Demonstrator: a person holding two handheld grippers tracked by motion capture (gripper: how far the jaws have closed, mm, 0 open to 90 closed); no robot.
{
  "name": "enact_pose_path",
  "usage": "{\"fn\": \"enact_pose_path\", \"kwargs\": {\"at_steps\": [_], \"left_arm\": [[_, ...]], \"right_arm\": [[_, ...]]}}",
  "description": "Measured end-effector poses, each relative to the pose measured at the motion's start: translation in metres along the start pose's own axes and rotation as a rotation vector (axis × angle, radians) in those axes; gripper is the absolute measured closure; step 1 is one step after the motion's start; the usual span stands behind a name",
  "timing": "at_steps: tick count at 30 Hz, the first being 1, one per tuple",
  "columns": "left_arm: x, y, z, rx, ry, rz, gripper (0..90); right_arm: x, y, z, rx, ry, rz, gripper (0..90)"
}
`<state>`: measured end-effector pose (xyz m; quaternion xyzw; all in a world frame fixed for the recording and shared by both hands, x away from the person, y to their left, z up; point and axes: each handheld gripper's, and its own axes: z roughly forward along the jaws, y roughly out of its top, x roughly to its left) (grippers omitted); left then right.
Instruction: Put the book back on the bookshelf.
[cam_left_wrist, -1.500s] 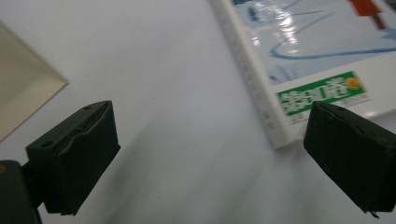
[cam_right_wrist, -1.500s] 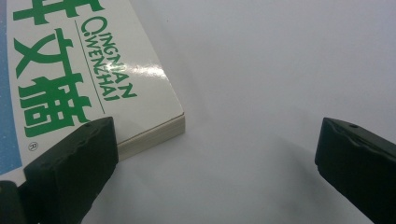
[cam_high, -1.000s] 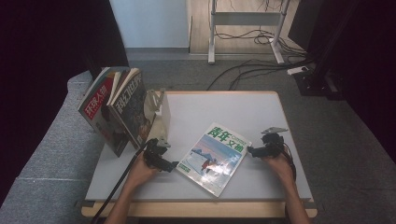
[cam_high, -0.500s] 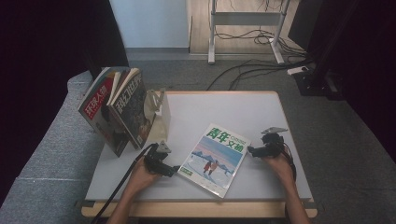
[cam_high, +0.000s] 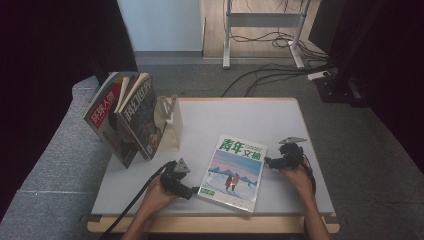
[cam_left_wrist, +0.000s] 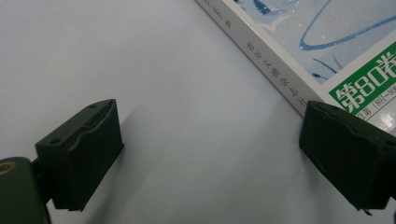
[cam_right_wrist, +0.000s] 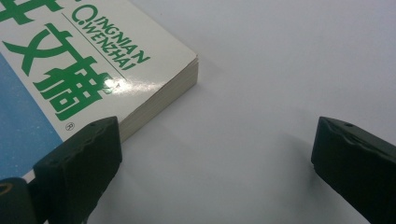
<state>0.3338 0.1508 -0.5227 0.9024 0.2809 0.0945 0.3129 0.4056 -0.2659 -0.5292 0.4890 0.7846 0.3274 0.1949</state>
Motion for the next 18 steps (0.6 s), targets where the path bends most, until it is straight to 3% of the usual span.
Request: {"fn": "enact_pose_path", "kwargs": {"at_steps": [6, 18], "left_arm": [[-0.008, 0.000, 0.004, -0.009, -0.004, 0.013, 0.0], [-0.021, 0.006, 0.009, -0.026, -0.008, 0.068, 0.0]], "right_arm": [[0.000, 0.005, 0.005, -0.006, -0.014, 0.007, 2.0], [0.003, 0.018, 0.019, -0.013, -0.026, 0.015, 2.0]]}}
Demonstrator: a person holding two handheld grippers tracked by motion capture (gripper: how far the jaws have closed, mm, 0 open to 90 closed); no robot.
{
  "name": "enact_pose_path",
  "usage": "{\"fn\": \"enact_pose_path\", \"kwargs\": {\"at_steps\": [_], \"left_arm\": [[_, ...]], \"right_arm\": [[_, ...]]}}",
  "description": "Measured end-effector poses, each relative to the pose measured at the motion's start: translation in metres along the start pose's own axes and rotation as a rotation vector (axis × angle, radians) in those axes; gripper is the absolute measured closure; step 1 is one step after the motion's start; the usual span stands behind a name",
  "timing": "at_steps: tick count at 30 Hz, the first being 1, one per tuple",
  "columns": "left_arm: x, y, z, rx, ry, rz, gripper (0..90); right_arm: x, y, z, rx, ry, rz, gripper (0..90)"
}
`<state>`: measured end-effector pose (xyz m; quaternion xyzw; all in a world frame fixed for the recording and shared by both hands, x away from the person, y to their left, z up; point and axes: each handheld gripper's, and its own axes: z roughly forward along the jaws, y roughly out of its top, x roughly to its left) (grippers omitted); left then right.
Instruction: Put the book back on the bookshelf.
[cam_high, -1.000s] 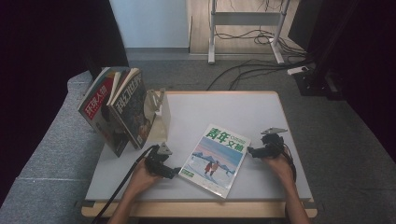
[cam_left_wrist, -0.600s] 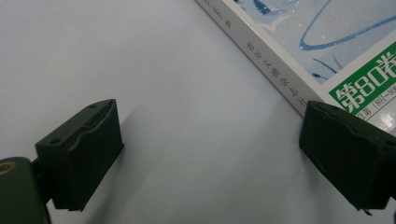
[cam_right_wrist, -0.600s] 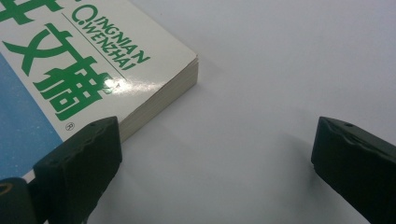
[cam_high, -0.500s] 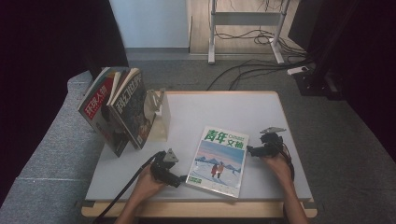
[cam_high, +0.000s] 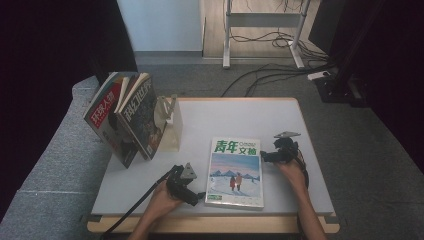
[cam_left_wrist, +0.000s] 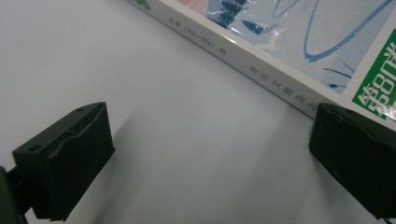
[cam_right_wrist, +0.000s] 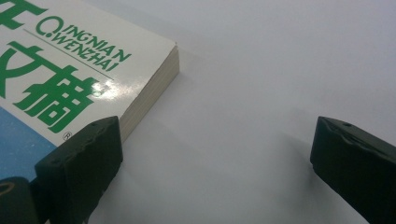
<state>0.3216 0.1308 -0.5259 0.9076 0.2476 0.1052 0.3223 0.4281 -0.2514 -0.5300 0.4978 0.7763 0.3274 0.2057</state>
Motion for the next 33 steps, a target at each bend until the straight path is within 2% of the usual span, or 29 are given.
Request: {"fn": "enact_pose_path", "kwargs": {"at_steps": [7, 11, 16, 20, 24, 25, 26, 30, 33], "left_arm": [[-0.006, 0.003, 0.003, -0.011, -0.016, 0.023, 0.0], [-0.010, 0.004, 0.004, -0.013, -0.027, 0.038, 0.0], [-0.008, 0.004, 0.005, -0.013, -0.037, 0.035, 0.0], [0.002, 0.002, 0.003, -0.009, -0.014, 0.005, 0.0], [0.013, -0.003, 0.000, -0.012, 0.024, -0.053, 0.0], [0.017, -0.005, -0.001, -0.009, 0.027, -0.081, 0.0], [0.019, -0.006, -0.001, -0.016, 0.025, -0.090, 0.0], [0.019, -0.007, -0.001, -0.020, 0.030, -0.092, 0.0], [0.019, -0.008, -0.001, -0.022, 0.032, -0.092, 0.0]], "right_arm": [[0.004, 0.009, 0.009, -0.001, -0.001, -0.004, 2.6], [0.006, 0.013, 0.014, -0.005, 0.006, 0.009, 3.1], [0.006, 0.014, 0.018, -0.010, 0.026, 0.023, 3.1], [0.003, 0.013, 0.016, 0.000, 0.049, 0.014, 2.2], [0.002, 0.013, 0.012, -0.001, 0.061, 0.008, 1.9], [0.003, 0.013, 0.011, -0.003, 0.060, 0.007, 1.9], [0.003, 0.013, 0.008, -0.004, 0.058, 0.005, 1.9], [0.004, 0.017, -0.002, -0.021, 0.043, -0.004, 2.3], [0.005, 0.020, -0.011, -0.038, 0.063, -0.012, 2.7]]}}
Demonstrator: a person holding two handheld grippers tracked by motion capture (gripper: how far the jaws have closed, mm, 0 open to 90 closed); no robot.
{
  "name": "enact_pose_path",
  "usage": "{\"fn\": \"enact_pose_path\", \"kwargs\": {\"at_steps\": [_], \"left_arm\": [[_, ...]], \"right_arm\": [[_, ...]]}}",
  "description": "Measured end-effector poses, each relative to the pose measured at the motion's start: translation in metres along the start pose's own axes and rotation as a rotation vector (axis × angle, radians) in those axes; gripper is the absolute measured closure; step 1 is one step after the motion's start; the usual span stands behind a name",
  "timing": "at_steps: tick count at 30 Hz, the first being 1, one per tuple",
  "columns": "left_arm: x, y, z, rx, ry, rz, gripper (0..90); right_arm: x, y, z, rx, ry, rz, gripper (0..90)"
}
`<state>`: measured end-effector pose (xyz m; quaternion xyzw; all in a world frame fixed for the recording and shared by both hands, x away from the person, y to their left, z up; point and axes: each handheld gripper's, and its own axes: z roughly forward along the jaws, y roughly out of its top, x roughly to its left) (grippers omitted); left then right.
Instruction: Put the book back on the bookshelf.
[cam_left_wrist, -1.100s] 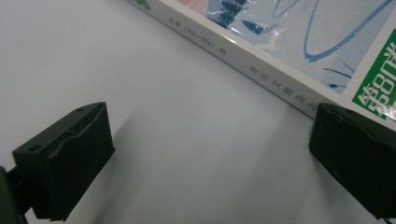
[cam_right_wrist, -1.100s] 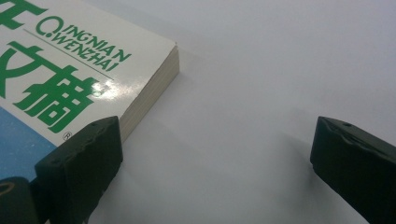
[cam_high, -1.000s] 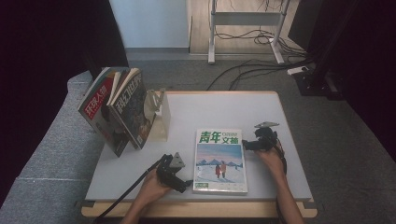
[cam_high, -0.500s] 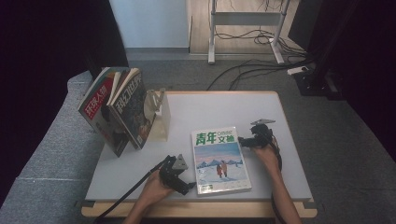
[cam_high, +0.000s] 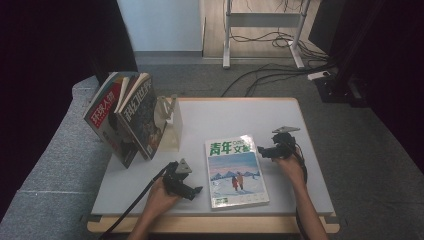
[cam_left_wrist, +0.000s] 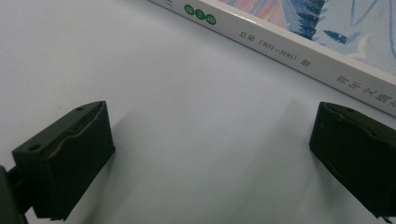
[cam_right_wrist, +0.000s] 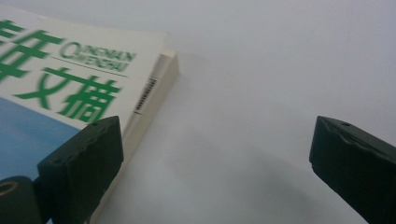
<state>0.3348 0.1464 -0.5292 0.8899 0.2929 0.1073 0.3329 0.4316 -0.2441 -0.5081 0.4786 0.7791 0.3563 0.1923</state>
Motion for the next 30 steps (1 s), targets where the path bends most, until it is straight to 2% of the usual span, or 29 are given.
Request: {"fn": "enact_pose_path", "kwargs": {"at_steps": [4, 8, 22, 27, 30], "left_arm": [[-0.001, 0.000, 0.000, -0.002, 0.002, 0.002, 0.0], [0.000, 0.000, 0.000, -0.002, 0.002, 0.002, 0.0], [-0.001, 0.000, 0.000, -0.002, 0.003, 0.003, 0.0], [-0.001, 0.000, 0.000, -0.002, 0.002, 0.003, 0.0], [-0.001, 0.000, 0.000, -0.002, 0.002, 0.003, 0.0]], "right_arm": [[0.006, 0.003, -0.006, -0.011, 0.068, -0.002, 2.7], [0.014, 0.003, -0.003, 0.003, 0.138, -0.003, 2.7], [0.040, 0.004, 0.017, 0.054, 0.218, -0.079, 4.4], [0.046, 0.004, 0.025, 0.071, 0.231, -0.089, 4.4], [0.047, 0.004, 0.030, 0.073, 0.244, -0.070, 3.7]]}}
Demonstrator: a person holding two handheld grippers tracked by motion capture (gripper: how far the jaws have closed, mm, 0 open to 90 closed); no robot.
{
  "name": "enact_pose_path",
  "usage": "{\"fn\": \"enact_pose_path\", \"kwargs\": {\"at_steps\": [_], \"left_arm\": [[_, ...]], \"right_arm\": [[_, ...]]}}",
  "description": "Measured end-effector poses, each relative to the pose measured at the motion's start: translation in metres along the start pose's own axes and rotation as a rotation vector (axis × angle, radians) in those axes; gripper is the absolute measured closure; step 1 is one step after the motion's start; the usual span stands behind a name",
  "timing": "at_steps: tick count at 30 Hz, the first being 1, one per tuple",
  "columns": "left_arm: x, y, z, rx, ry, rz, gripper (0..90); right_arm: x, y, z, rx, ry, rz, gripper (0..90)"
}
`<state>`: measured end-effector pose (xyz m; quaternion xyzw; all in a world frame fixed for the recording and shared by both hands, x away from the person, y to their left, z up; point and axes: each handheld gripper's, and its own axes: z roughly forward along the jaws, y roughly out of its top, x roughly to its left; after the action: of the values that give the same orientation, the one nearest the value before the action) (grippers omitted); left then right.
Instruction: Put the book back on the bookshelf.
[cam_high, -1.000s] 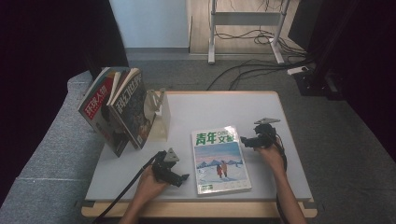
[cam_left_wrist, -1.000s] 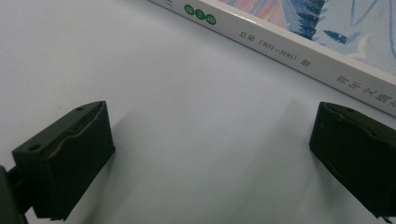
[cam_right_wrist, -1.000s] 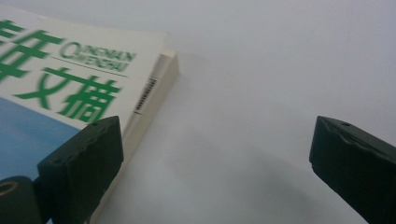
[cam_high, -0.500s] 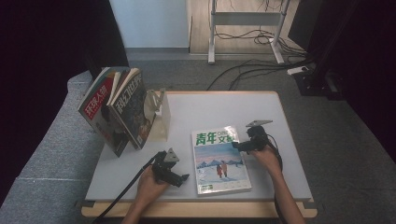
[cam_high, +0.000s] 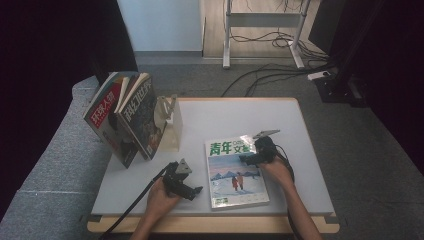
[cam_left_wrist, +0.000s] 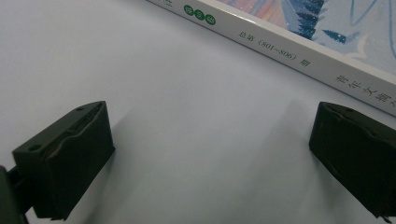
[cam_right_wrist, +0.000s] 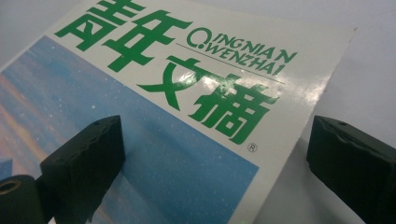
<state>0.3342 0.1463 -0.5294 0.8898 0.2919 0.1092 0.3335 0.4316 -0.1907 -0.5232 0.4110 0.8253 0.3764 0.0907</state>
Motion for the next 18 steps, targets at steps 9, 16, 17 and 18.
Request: {"fn": "enact_pose_path", "kwargs": {"at_steps": [9, 16, 17, 18], "left_arm": [[0.0000, 0.0000, 0.0000, 0.000, 0.000, 0.000, 0.0], [0.0000, 0.0000, 0.0000, 0.000, 0.000, 0.000, 0.0], [0.0000, 0.0000, 0.0000, 0.000, 0.000, 0.000, 0.0], [0.0000, 0.0000, 0.0000, 0.000, 0.000, 0.000, 0.0]], "right_arm": [[-0.0014, 0.0019, 0.0057, 0.006, 0.014, 0.019, 0.6], [-0.0004, 0.0031, 0.0019, 0.011, 0.014, -0.007, 4.0], [0.0004, 0.0034, 0.0010, 0.011, 0.013, -0.012, 4.2], [0.0009, 0.0038, 0.0003, 0.010, 0.015, -0.017, 4.2]]}}
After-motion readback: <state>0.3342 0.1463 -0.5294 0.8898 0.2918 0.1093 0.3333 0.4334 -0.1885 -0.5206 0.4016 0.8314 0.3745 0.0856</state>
